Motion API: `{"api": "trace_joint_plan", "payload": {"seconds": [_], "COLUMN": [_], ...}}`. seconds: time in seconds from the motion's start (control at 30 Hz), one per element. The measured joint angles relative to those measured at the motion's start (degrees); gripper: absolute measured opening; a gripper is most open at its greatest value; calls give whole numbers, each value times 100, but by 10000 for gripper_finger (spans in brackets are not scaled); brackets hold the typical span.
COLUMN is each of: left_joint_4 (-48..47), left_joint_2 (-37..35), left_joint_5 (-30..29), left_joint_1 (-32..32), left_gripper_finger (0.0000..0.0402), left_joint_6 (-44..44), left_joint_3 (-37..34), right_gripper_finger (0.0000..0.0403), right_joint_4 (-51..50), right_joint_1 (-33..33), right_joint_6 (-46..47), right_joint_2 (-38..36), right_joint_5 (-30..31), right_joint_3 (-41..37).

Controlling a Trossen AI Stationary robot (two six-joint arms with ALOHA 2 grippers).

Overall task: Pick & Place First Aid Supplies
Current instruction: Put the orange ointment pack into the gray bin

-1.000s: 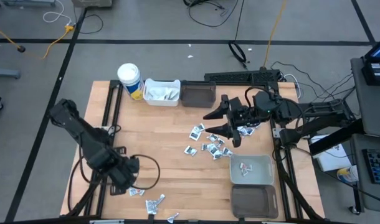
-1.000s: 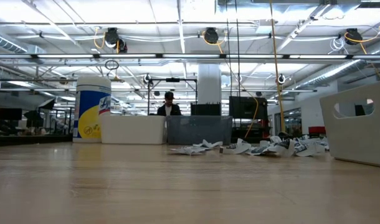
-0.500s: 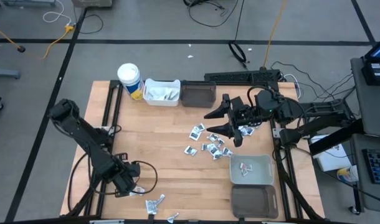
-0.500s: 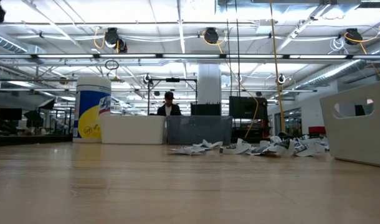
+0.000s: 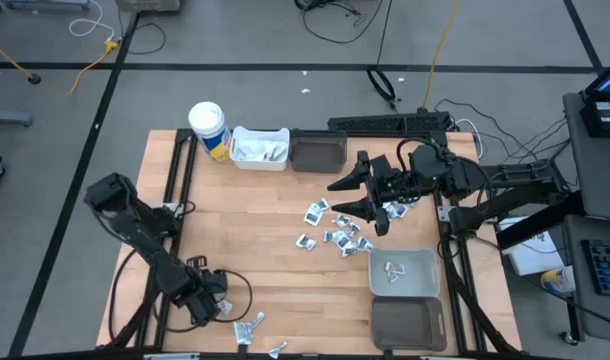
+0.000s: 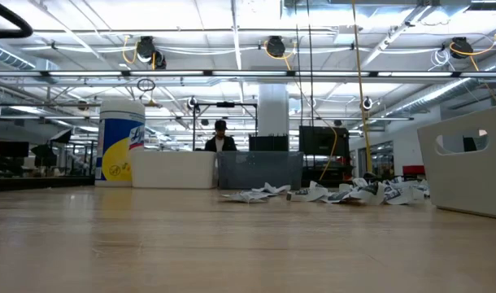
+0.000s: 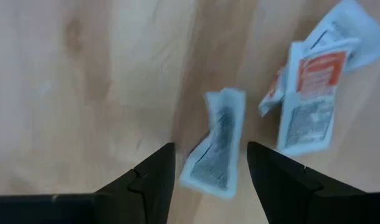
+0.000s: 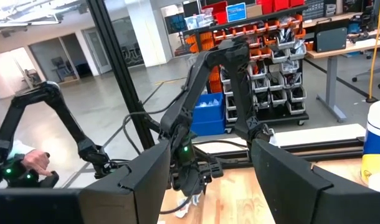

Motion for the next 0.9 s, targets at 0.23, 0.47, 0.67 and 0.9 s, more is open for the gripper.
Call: {"api": "trace_joint_plan", "payload": {"seconds": [0.23,0.47,0.67,0.9], "left_joint_4": [225,319,286,301], "left_joint_2": [200,211,220,78], "left_joint_5": [-43,-83,-138,-140], "left_joint_1": [0,-3,0,2], "left_gripper_finger": [201,121,21,3], "left_joint_6": [-8,173,180,-13], "left_joint_3": [33,22,11,-16], "right_gripper_finger": [224,224,224,224], "right_joint_4": [4,7,9,11], "right_joint_1": [5,121,228,269], "right_joint_6": [19,-39,-200,-173], "right_joint_2": [0,0,0,0], "right_joint_5": [0,-18,-17,-22], "right_joint_3": [-2,-2,-2,-2]}}
